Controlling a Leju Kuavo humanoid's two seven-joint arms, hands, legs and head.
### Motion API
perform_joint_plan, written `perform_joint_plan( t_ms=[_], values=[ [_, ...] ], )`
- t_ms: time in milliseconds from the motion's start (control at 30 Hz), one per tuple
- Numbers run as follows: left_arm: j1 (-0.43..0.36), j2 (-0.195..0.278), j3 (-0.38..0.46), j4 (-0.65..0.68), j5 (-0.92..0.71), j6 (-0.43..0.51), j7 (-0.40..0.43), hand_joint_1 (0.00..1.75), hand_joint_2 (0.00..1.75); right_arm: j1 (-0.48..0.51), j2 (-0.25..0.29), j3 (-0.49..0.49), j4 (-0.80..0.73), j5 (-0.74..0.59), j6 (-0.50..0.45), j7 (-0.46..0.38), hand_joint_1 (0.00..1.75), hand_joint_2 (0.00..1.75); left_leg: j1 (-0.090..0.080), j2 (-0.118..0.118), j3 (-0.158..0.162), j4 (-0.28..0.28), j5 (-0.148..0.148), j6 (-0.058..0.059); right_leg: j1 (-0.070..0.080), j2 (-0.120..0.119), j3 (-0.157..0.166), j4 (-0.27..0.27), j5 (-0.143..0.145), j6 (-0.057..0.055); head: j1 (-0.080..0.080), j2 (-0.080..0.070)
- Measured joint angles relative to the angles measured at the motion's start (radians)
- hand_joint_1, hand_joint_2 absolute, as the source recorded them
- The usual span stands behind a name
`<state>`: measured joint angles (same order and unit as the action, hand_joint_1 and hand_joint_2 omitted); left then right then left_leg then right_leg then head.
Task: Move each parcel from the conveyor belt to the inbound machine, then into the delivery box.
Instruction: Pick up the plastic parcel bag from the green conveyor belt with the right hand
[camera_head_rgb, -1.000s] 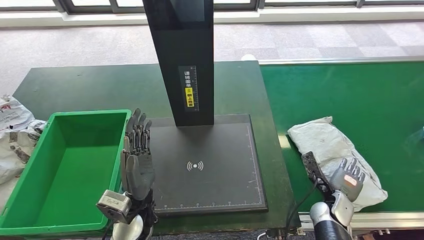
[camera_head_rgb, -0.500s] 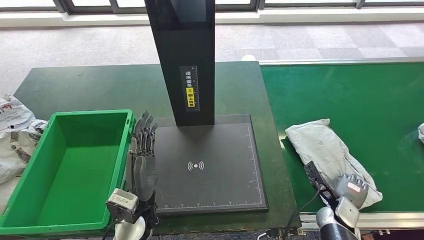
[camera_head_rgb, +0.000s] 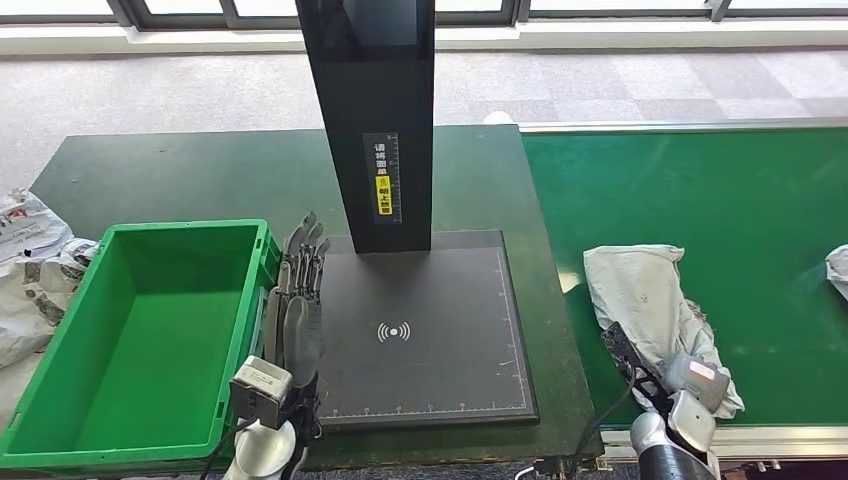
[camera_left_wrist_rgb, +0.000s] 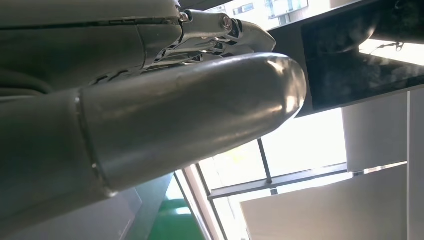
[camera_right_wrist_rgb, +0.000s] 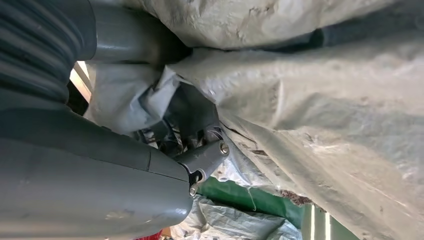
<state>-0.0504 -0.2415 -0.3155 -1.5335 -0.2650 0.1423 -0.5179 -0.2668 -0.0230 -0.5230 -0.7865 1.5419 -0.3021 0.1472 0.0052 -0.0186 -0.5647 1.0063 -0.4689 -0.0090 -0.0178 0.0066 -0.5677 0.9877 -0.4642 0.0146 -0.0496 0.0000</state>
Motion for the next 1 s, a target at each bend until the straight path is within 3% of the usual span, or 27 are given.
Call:
perform_joint_plan(
  t_ms=[200,333,433,533,700,800,1000],
  values=[
    [-0.001,-0.002,0.0,-0.002,-0.004,0.0,0.003,0.0,0.0,-0.003,0.009,0.001,-0.006,0.021,-0.042,0.024,1.75,1.75,0.0,-0.001,0.0,0.0,-0.001,0.002,0.0,-0.001,0.002,0.0,0.0,0.0,0.0,0.0],
    [0.018,-0.004,0.0,-0.022,-0.018,0.0,0.003,0.0,0.0,0.012,0.028,0.014,-0.059,0.019,-0.16,0.043,1.75,1.75,-0.001,-0.002,-0.001,0.0,0.0,0.002,-0.001,-0.002,0.001,0.0,0.0,0.001,0.0,0.0],
    [0.038,-0.002,0.0,-0.027,-0.026,-0.002,-0.012,0.0,0.0,0.053,0.067,0.015,-0.197,-0.107,-0.33,-0.081,1.75,1.75,-0.001,-0.002,-0.001,0.0,0.0,0.002,-0.001,-0.002,0.0,0.0,0.0,0.001,0.0,0.0],
    [0.048,-0.002,0.0,-0.026,-0.026,-0.001,-0.023,0.0,0.0,0.099,0.118,0.021,-0.37,-0.293,-0.394,-0.247,1.75,1.75,-0.001,-0.001,-0.002,0.0,-0.001,0.002,0.0,-0.002,-0.001,0.0,-0.001,0.001,0.0,0.0],
    [0.049,-0.002,0.0,-0.025,-0.026,0.001,-0.027,0.0,0.0,0.141,0.167,0.029,-0.522,-0.371,-0.398,-0.321,1.75,1.75,0.0,-0.001,-0.002,0.0,-0.001,0.001,0.0,-0.002,-0.001,0.0,-0.002,0.002,0.0,0.0],
    [0.049,-0.002,0.0,-0.025,-0.027,0.001,-0.028,0.0,0.0,0.155,0.187,0.03,-0.575,-0.49,-0.391,-0.421,1.75,1.75,0.0,-0.001,-0.002,0.0,-0.001,0.002,0.0,-0.002,-0.001,0.0,-0.002,0.002,0.0,0.0],
    [0.049,-0.001,0.0,-0.02,-0.024,-0.017,-0.041,0.0,0.0,0.198,0.214,0.059,-0.674,-0.742,-0.27,-0.583,1.75,1.75,-0.001,-0.001,-0.002,0.0,-0.001,0.002,0.0,-0.002,-0.001,0.0,-0.002,0.002,0.0,0.0]
  ],
)
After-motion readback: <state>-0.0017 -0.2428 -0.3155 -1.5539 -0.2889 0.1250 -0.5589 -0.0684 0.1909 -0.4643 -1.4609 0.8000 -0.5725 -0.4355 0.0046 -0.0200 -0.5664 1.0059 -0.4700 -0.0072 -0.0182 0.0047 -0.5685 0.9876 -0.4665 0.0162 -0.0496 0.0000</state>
